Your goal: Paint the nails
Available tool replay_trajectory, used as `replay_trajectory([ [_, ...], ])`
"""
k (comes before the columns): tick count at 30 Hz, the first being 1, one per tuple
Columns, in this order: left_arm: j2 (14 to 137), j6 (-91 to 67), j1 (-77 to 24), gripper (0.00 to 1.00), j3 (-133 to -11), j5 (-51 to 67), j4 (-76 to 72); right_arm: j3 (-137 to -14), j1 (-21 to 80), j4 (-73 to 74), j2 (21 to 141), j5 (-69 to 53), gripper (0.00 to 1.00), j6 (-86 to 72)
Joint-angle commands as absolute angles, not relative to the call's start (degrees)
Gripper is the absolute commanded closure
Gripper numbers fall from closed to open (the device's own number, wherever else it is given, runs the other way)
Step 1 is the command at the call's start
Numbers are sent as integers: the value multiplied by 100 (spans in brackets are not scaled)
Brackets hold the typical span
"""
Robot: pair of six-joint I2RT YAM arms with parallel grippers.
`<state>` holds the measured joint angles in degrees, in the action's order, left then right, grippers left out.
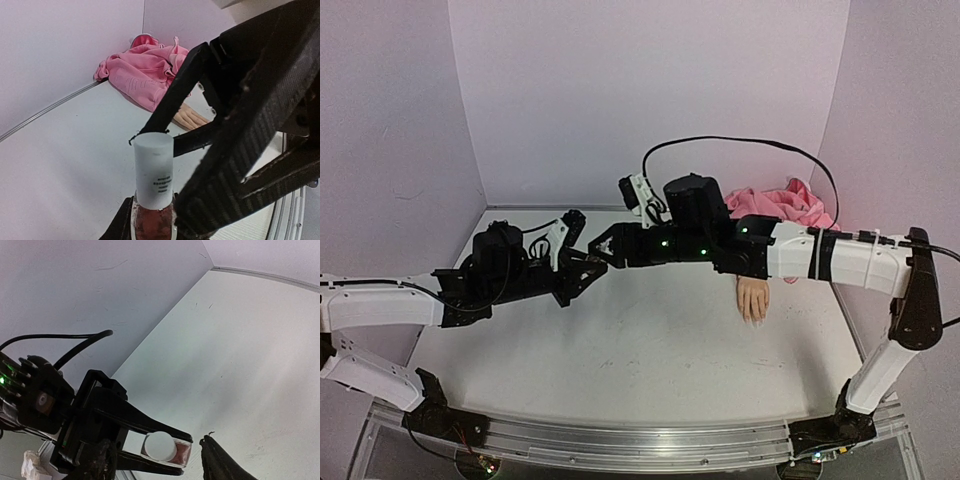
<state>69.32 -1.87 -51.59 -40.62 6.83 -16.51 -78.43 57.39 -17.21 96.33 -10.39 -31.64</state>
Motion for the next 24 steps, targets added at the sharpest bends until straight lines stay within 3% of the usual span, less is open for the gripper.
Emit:
replay_trajectory([
  [1,6782,-151,-5181,100,-3995,465,-1925,-8210,5796,-1840,9648,-671,49,-3428],
  [6,6762,-234,-5177,100,-3986,469,-1925,-8343,5802,-1852,9860,-800,64,-3515],
  [13,6724,-338,-5177,100,-4055,544,-1925,-8341,5809,-1872,9914,-816,68,-3527],
  [19,6726,-536,-5177,100,-4103,694,-1924,-8176,5805,-1925,9746,-869,95,-3325],
  [22,6740,-631,-5177,100,-4166,1350,-1925,-8058,5769,-1946,9582,-1179,100,-2825],
  [24,6832,-482,-5148,100,-4298,2628,-1925,-7890,5656,-2110,9390,-2426,100,-2179],
])
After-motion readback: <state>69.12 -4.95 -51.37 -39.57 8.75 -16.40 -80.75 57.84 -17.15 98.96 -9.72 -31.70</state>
